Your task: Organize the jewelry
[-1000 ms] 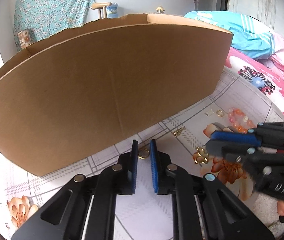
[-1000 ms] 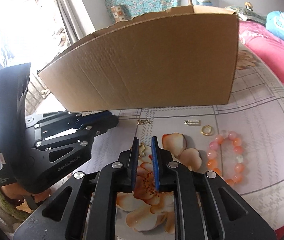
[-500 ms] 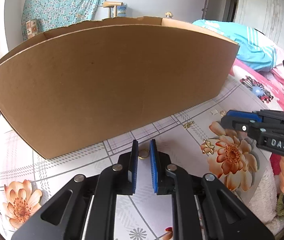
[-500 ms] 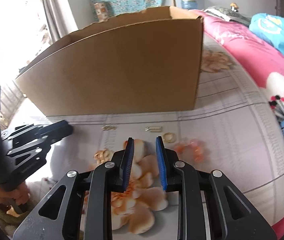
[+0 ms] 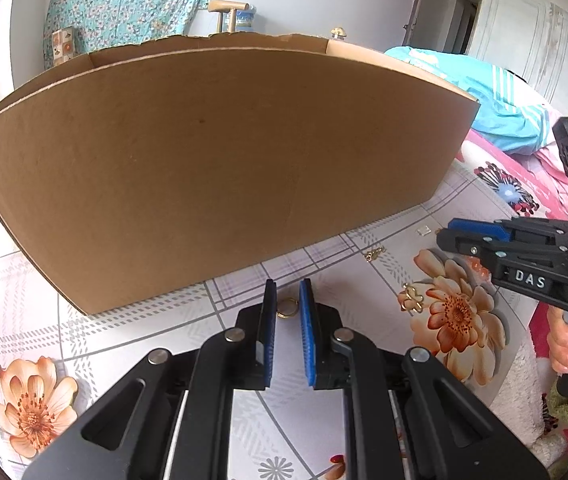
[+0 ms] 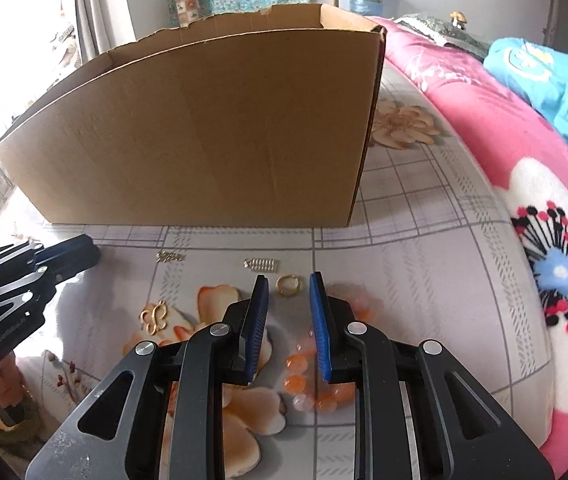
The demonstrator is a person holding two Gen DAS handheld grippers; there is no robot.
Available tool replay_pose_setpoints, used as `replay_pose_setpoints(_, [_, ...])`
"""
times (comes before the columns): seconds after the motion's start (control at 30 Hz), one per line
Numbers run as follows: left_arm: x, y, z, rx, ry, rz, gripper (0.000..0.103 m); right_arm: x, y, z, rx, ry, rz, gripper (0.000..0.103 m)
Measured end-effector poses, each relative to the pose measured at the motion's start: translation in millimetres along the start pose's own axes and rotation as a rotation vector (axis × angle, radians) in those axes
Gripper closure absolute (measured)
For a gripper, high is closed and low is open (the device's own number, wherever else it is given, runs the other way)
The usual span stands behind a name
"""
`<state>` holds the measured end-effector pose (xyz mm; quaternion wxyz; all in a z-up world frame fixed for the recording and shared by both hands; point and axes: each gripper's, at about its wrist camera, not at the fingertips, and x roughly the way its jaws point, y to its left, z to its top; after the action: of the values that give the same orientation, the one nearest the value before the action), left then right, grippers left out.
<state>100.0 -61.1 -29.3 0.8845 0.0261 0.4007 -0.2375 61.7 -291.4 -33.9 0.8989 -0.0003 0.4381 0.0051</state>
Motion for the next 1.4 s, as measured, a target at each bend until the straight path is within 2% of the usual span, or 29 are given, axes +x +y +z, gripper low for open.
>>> replay_pose_setpoints(0.1, [0.2,-0.8,0.0,0.004,0.0,0.002,0.092,2.5,1.8,3.0,-0.03,0.002,-0.01,0.083])
replay_pose_setpoints(0.2, [0.2,-1.6,0.0,0.01,-0.001,0.008,0.092,2.9,4.4,5.0,-0.063,0.004,-0.006,0.093])
replay_pose_setpoints(0.27, [0.3,-2.4,0.0,0.013,-0.001,0.011,0.092,2.9,6.8,5.1,-0.075,-0.001,-0.009,0.094])
replay_pose_setpoints(0.4, [0.4,-4.1,-0.3,0.018,-0.001,0.018,0.092,2.8,3.8,5.3,-0.05,-0.006,0.014,0.097])
replay_pose_setpoints(0.43, [0.4,-4.6,-0.4,0.019,-0.001,0.018,0.092,1.2,1.9,5.6,-0.039,-0.007,0.022,0.102])
replay_pose_setpoints(0.47, [0.7,-5.0,-0.4,0.02,-0.001,0.019,0.092,1.0,-0.4,6.2,-0.024,-0.002,0.036,0.102])
replay_pose_setpoints(0.73, [0.7,-4.6,-0.7,0.019,-0.001,0.017,0.092,-3.8,-19.6,11.5,0.015,-0.011,0.064,0.102])
replay_pose_setpoints(1.1, [0.6,-5.7,-0.3,0.024,-0.001,0.023,0.092,10.8,-8.2,18.3,-0.148,0.059,0.02,0.101])
replay_pose_setpoints(1.4, [1.1,-6.7,0.0,0.026,-0.002,0.026,0.092,4.3,10.5,10.8,-0.189,0.084,0.061,0.099])
